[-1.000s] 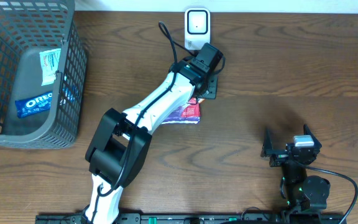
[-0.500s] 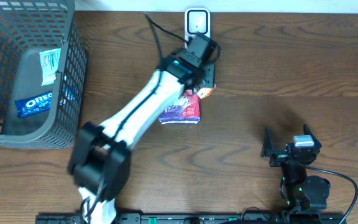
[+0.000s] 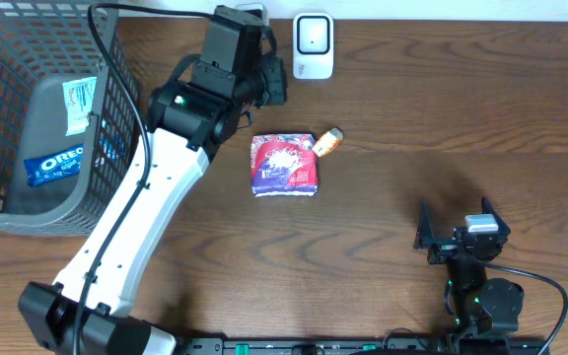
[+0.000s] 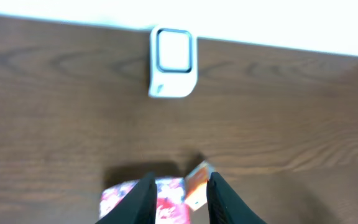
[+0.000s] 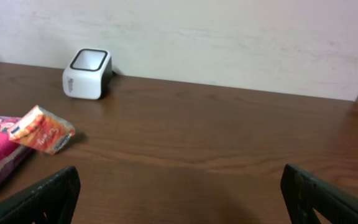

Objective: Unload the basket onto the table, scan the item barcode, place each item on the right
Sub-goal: 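Withdraw the left gripper back toward the basket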

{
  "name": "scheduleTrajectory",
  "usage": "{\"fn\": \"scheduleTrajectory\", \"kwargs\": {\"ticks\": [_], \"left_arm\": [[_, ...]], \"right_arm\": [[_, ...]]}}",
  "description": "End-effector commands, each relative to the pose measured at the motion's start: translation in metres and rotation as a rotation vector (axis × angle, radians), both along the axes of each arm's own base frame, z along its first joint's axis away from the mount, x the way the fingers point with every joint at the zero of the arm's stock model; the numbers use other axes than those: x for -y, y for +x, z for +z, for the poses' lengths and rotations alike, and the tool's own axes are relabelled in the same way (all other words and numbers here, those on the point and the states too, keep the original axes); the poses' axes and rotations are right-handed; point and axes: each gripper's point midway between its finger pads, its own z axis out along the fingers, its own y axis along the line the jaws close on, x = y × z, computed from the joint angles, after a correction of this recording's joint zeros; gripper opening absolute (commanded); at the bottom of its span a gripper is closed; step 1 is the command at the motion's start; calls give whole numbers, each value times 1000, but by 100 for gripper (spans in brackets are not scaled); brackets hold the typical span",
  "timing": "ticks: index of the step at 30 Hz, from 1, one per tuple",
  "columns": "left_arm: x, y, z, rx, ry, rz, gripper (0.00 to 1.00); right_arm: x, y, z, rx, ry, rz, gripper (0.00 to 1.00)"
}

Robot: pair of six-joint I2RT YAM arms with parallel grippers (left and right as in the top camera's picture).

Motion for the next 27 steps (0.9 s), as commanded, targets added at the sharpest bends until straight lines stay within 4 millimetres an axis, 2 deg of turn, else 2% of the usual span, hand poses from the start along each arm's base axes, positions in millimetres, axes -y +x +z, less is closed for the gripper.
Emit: {"fn": "scheduleTrajectory", "kwargs": {"ticks": [1,5,10,13,23,25,27], "left_arm": [[-6,7,-20,-41,38,13,28],[1,7,-56,-134,65,-7,28],[42,-4,-108,-292,16,-141,28],[49,-6,-131,-341,35,-153,28],[60,-10,-143,-357,50,-175,28],[68,-9,-153,-364,56,-189,28],[80,-6,-172,-374,63,-205,28]], "right_arm": [[-2,0,-1,-4,-9,12,99],[-2,0,-1,-4,-9,12,99],[-2,0,-1,-4,-9,12,99],[-2,0,-1,-4,-9,12,99],[-2,0,-1,-4,-9,12,99],[-2,0,-1,-4,-9,12,99],[-2,0,-1,-4,-9,12,99]]}}
